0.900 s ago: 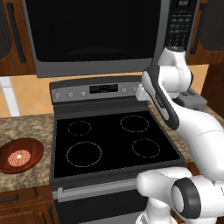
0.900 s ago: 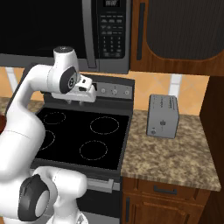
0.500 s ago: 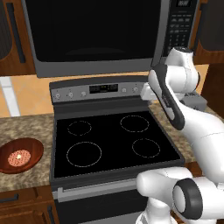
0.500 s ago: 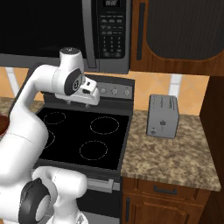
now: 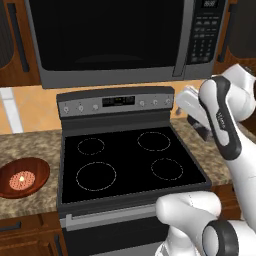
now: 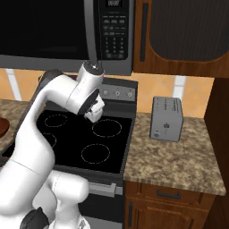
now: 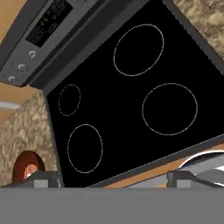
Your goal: Open the microwave, place the bowl with waffle inside the microwave, then close the microwave door and turn it on.
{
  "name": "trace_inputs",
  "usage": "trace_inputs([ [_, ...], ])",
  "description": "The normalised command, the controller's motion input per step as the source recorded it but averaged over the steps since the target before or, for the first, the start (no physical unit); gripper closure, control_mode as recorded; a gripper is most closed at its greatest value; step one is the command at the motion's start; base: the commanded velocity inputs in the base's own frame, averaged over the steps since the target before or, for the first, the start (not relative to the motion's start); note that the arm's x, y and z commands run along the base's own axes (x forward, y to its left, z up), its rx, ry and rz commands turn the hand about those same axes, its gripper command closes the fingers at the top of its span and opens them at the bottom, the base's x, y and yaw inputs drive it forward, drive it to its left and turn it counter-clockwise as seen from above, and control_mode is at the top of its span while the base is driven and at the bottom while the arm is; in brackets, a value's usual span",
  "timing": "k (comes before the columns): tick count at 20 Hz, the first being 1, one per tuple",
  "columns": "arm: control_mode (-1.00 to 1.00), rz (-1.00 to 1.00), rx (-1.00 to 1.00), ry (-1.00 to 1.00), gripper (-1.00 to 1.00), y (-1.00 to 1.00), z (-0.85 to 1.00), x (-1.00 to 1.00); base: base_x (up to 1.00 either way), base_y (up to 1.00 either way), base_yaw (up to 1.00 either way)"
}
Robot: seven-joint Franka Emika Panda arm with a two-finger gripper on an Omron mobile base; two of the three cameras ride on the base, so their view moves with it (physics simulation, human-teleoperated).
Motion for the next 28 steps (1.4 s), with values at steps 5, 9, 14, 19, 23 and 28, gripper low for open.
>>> trace_inputs([
  [5, -1.00, -0.56, 0.64, -0.10, -1.00, 0.00, 0.17, 0.00, 0.00, 0.00, 0.00],
  [9, -1.00, -0.47, 0.62, 0.00, -1.00, -0.09, 0.78, 0.00, 0.00, 0.00, 0.00],
  [14, -1.00, -0.38, 0.61, 0.03, -1.00, -0.09, 0.88, 0.09, 0.00, 0.00, 0.00],
  [19, -1.00, -0.27, 0.68, 0.05, -1.00, -0.23, 0.79, 0.15, 0.00, 0.00, 0.00],
  [23, -1.00, -0.03, 0.58, 0.00, -1.00, -0.61, 0.20, 0.03, 0.00, 0.00, 0.00],
  [28, -1.00, 0.00, 0.04, 0.00, -1.00, -0.21, 0.11, 0.03, 0.00, 0.00, 0.00],
])
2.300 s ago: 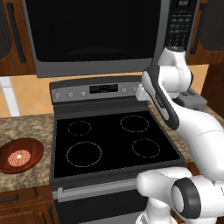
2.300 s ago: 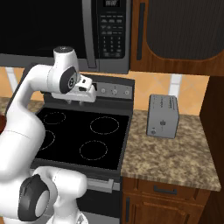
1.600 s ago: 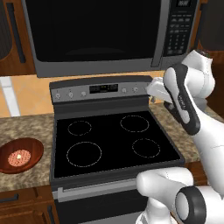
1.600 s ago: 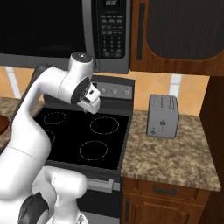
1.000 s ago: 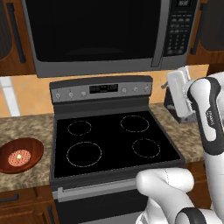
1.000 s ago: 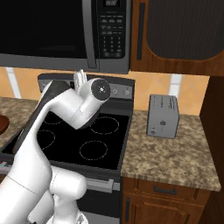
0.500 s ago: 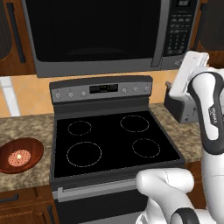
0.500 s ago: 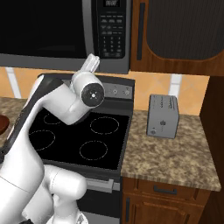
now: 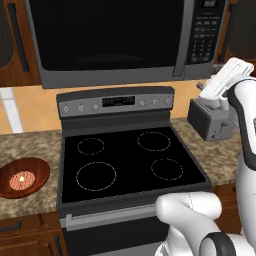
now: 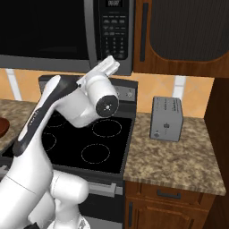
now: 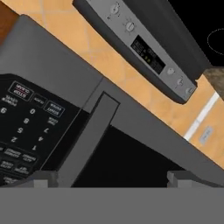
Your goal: Open the microwave, place the bowl with waffle inside the microwave, then close the microwave door and turn it on.
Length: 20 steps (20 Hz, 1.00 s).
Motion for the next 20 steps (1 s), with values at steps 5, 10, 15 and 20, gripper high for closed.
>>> trace_inputs([
  [5, -1.00, 0.00, 0.01, -0.07, -1.00, 0.59, 0.30, 0.34, 0.00, 0.00, 0.00],
  [10, -1.00, -0.13, 0.04, -0.02, -1.00, 0.29, 0.00, 0.41, 0.00, 0.00, 0.00],
  [15, -1.00, -0.10, 0.22, 0.01, -1.00, -0.46, 0.00, 0.56, 0.00, 0.00, 0.00],
  [20, -1.00, 0.00, 0.15, 0.00, -1.00, -0.04, -0.03, 0.72, 0.00, 0.00, 0.00],
])
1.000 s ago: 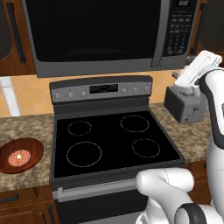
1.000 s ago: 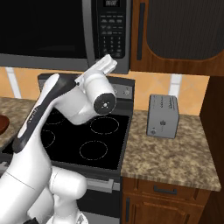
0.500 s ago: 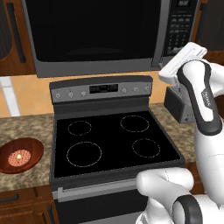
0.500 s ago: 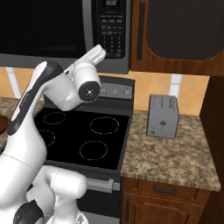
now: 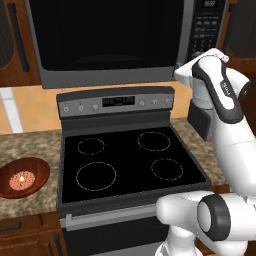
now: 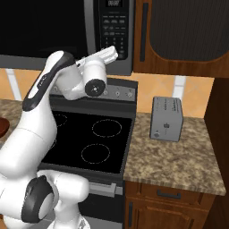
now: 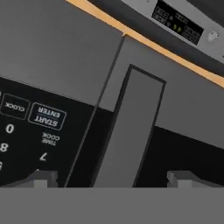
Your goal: Open the microwave, place the bowl with waffle inside the microwave, then close the microwave door and turn it on.
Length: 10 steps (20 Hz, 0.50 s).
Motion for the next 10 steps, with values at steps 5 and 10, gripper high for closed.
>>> trace_inputs([
  [5, -1.00, 0.00, 0.06, 0.00, -1.00, 0.14, -0.07, 0.51, 0.00, 0.00, 0.00],
  [10, -1.00, 0.00, 0.02, 0.00, -1.00, 0.16, -0.01, 0.44, 0.00, 0.00, 0.00],
])
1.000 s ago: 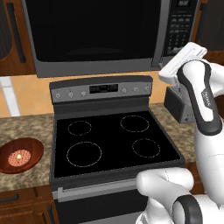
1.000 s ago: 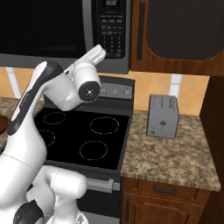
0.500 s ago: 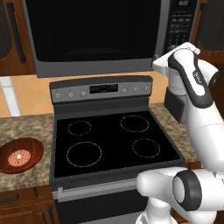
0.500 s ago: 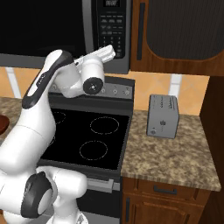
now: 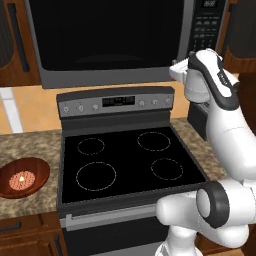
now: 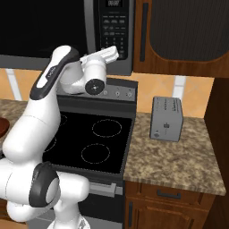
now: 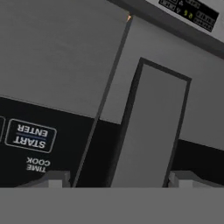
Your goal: Open the microwave, place the bowl with waffle inside the microwave, then close the microwave door and turn it on.
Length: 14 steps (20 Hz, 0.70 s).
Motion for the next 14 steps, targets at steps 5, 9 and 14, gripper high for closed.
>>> trace_inputs([
  [5, -1.00, 0.00, 0.00, 0.00, 1.00, 0.27, -0.05, 0.18, 0.00, 0.00, 0.00],
  [9, -1.00, 0.09, -0.15, 0.05, 1.00, 0.48, -0.23, -0.23, 0.00, 0.00, 0.00],
  [14, -1.00, 0.14, -0.22, 0.01, 1.00, 0.07, -0.30, -0.65, 0.00, 0.00, 0.00],
])
